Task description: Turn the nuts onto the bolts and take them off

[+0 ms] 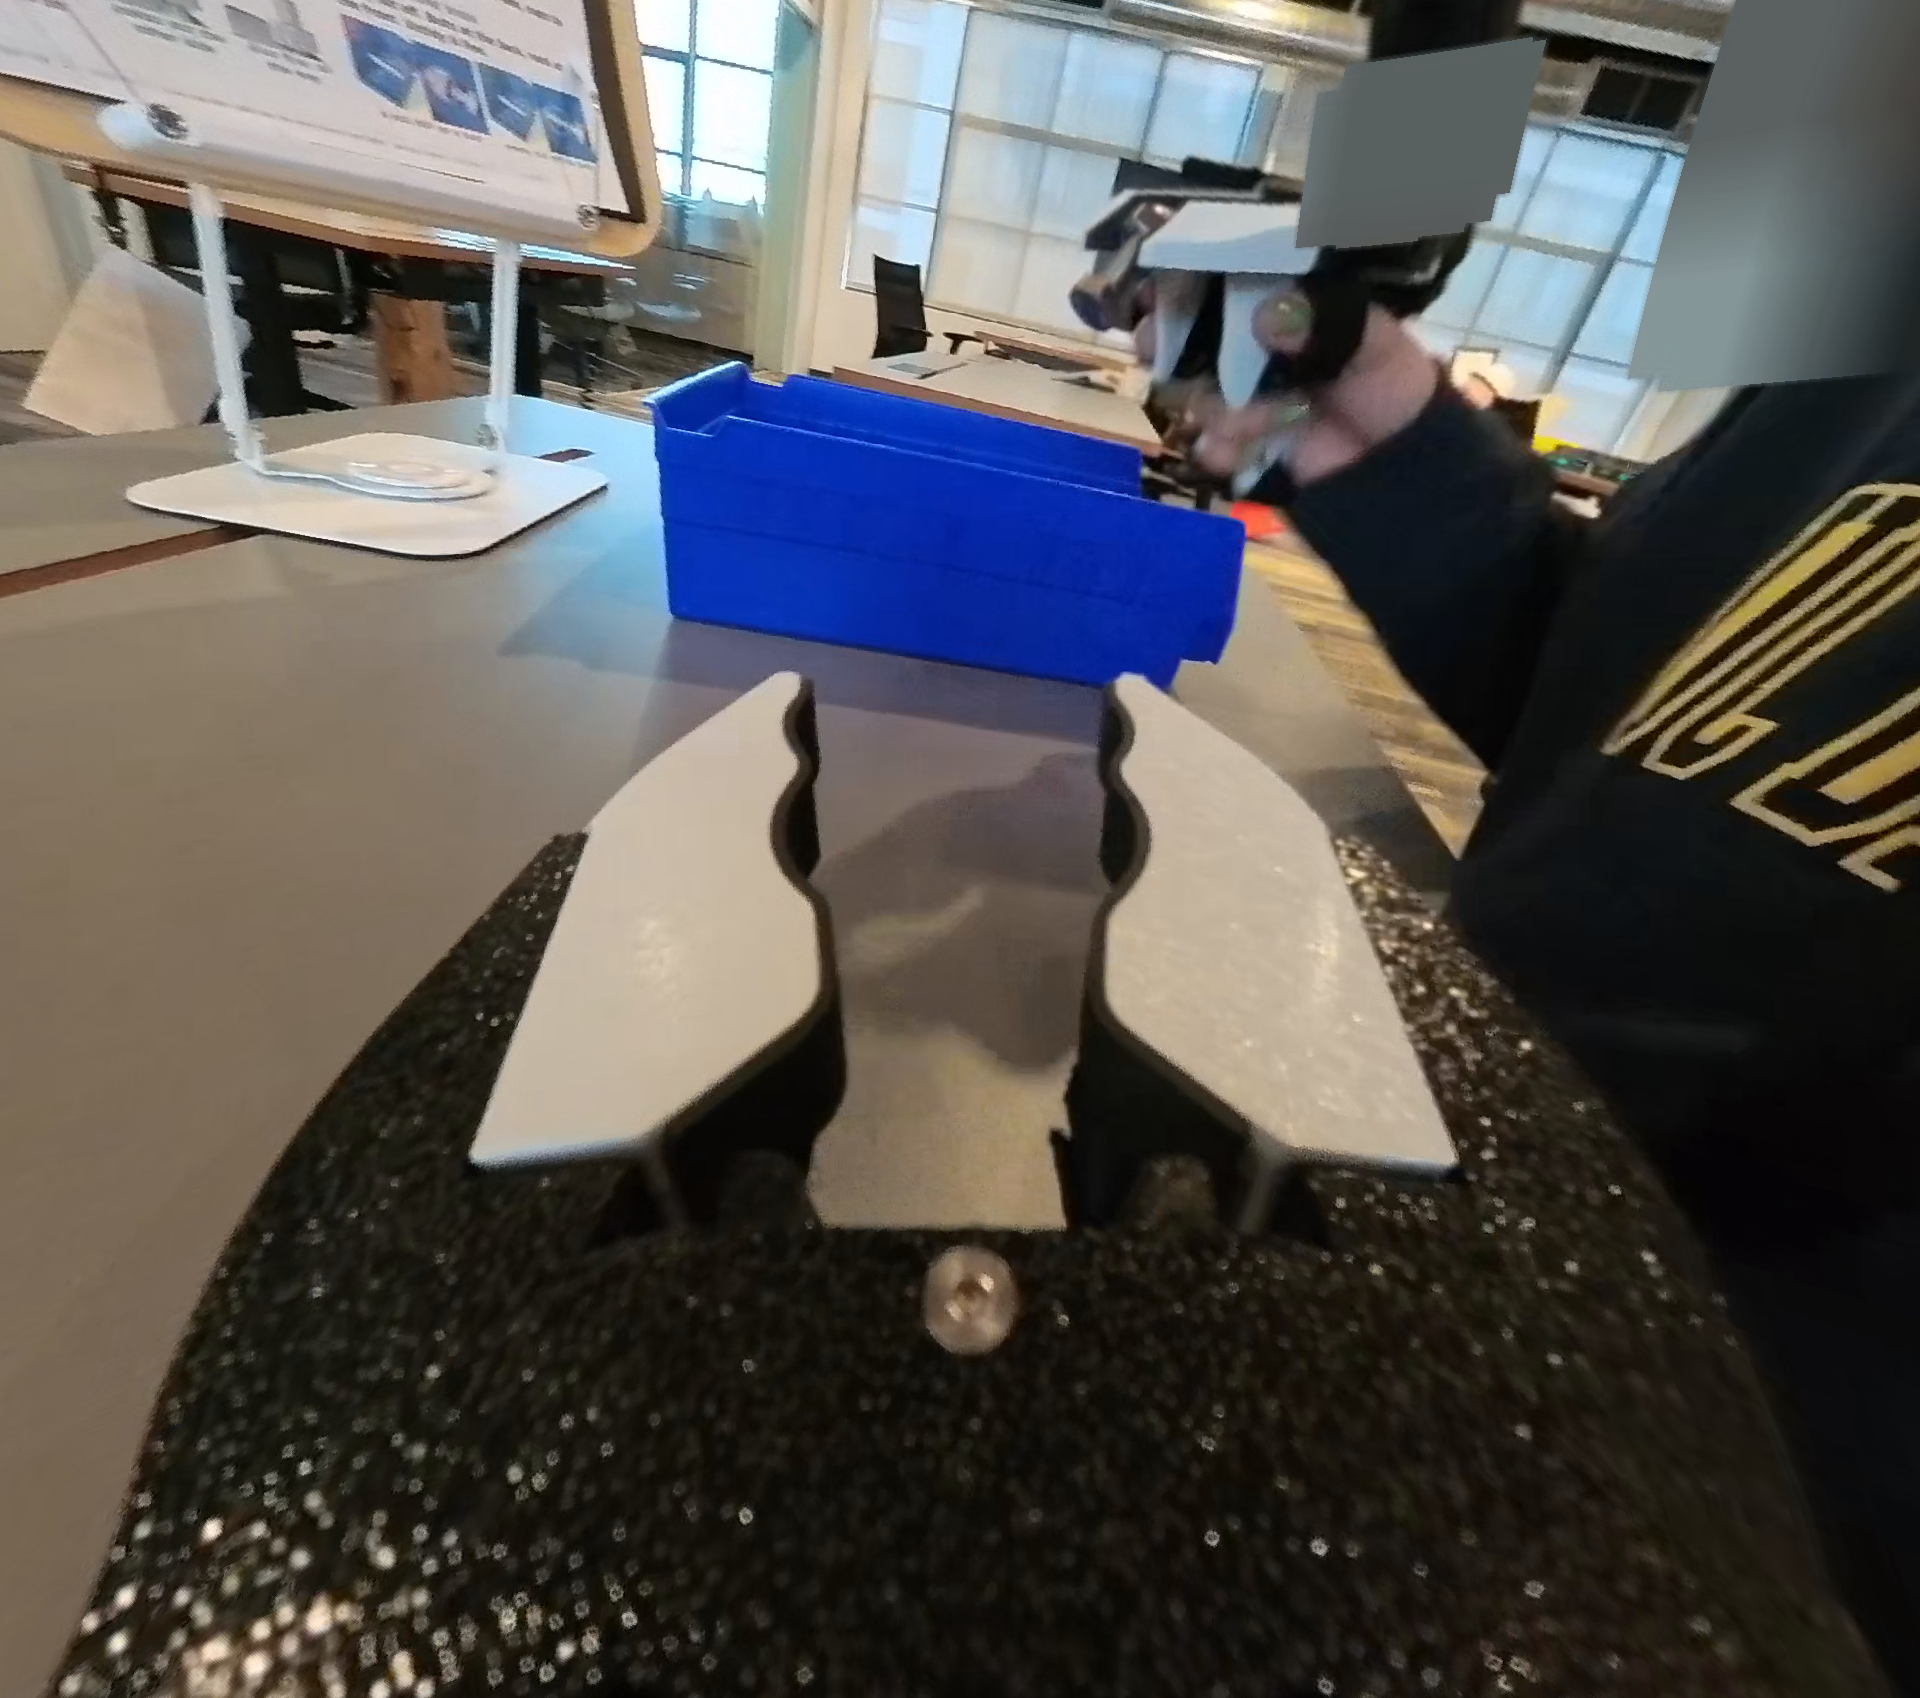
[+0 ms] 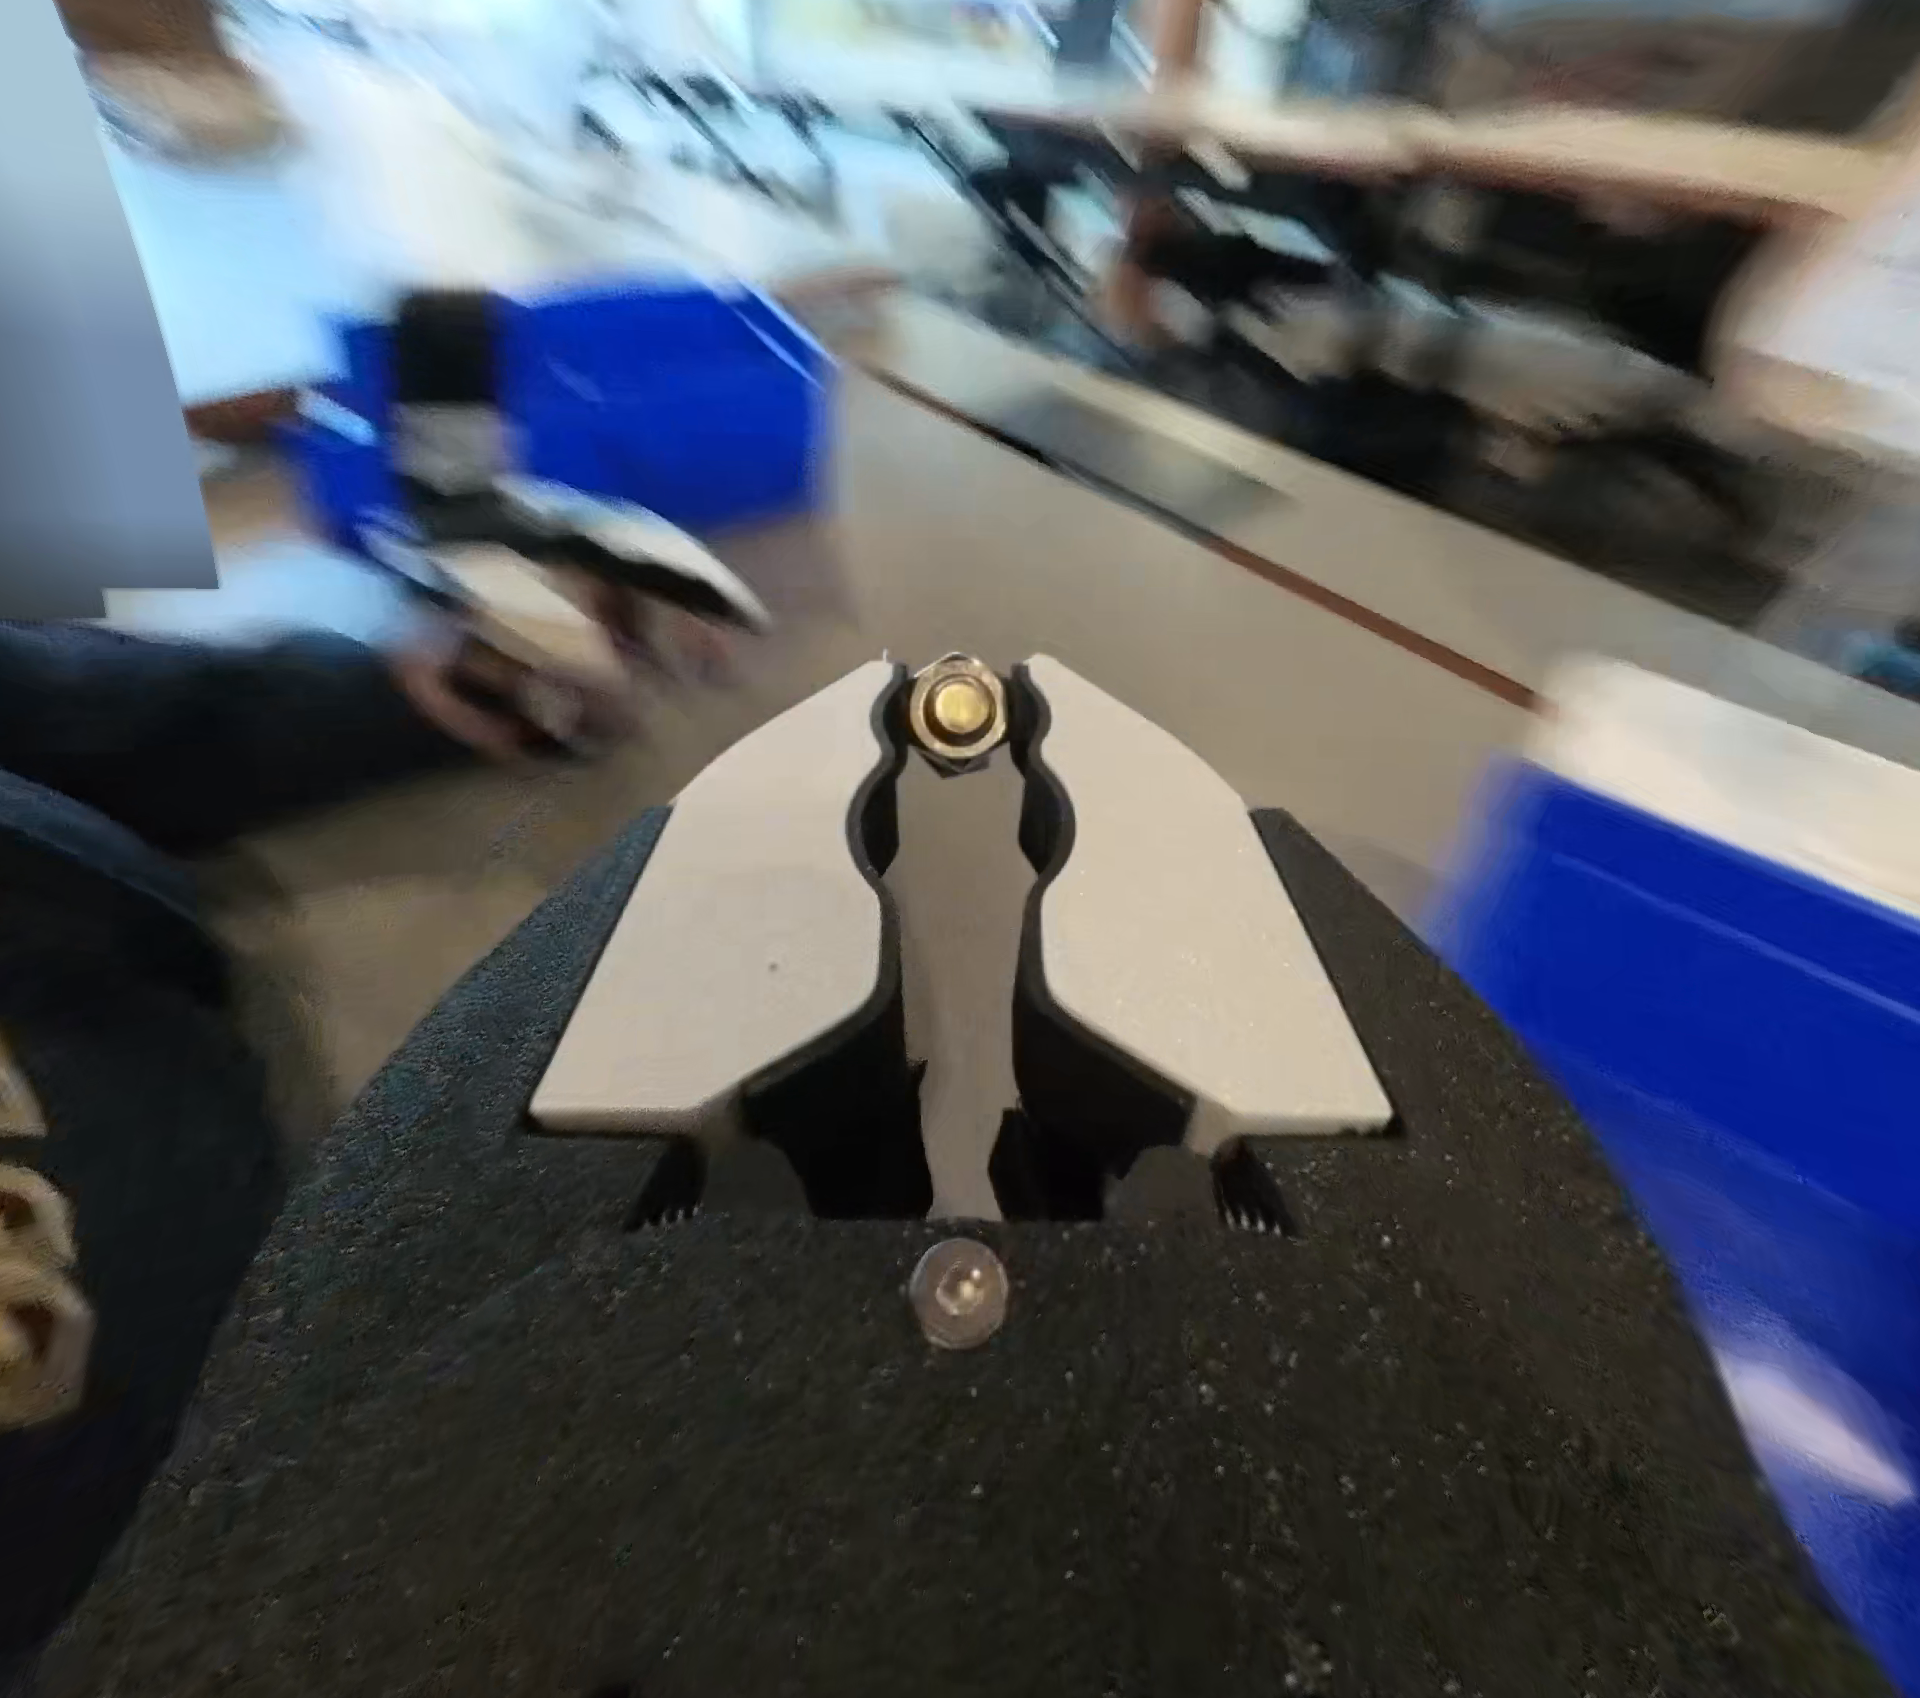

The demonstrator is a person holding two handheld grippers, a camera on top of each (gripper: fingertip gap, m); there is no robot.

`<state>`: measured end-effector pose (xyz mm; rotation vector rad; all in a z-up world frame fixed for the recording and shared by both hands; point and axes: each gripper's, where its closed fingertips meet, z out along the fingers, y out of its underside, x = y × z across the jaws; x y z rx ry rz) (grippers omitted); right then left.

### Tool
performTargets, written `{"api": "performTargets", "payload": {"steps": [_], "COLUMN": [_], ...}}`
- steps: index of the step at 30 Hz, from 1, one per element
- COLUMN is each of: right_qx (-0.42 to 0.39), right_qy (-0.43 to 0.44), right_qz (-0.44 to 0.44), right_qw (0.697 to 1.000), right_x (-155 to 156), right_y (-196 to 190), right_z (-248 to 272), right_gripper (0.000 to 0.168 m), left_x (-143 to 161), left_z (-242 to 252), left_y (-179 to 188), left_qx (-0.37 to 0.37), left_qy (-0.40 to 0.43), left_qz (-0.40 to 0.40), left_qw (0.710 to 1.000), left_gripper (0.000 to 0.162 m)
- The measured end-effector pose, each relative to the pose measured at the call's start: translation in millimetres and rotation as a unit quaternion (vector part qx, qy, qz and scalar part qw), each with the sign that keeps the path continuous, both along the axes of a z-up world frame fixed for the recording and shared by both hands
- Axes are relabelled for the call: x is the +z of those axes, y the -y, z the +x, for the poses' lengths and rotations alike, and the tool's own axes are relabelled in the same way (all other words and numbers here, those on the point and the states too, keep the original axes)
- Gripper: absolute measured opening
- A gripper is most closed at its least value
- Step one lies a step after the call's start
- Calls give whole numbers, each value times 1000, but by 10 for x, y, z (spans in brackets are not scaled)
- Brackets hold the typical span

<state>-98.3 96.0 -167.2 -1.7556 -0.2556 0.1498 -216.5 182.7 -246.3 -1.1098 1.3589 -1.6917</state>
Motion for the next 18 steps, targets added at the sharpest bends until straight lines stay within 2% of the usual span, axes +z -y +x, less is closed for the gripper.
{"api": "performTargets", "payload": {"steps": [2,4,7,12,16,18], "right_qx": [-70,-124,-128,-85,-77,-73], "right_qy": [58,89,65,48,60,59], "right_qz": [-58,-158,-310,-484,-571,-594], "right_qw": [994,976,940,870,815,799], "right_x": [-54,-287,-769,-1361,-1613,-1680], "right_y": [246,497,830,1146,1270,1286], "right_z": [488,980,1400,1580,1598,1595], "right_gripper": [19,19,19,19,19,19], "left_x": [1,0,-19,-42,-69,-82], "left_z": [0,-1,3,10,22,26], "left_y": [-18,-24,-20,14,37,49], "left_qx": [5,7,7,7,12,13], "left_qy": [0,-2,-10,-16,-25,-28], "left_qz": [-3,-5,-3,13,30,38], "left_qw": [1000,1000,1000,1000,999,999], "left_gripper": [48,47,43,40,40,40]}}
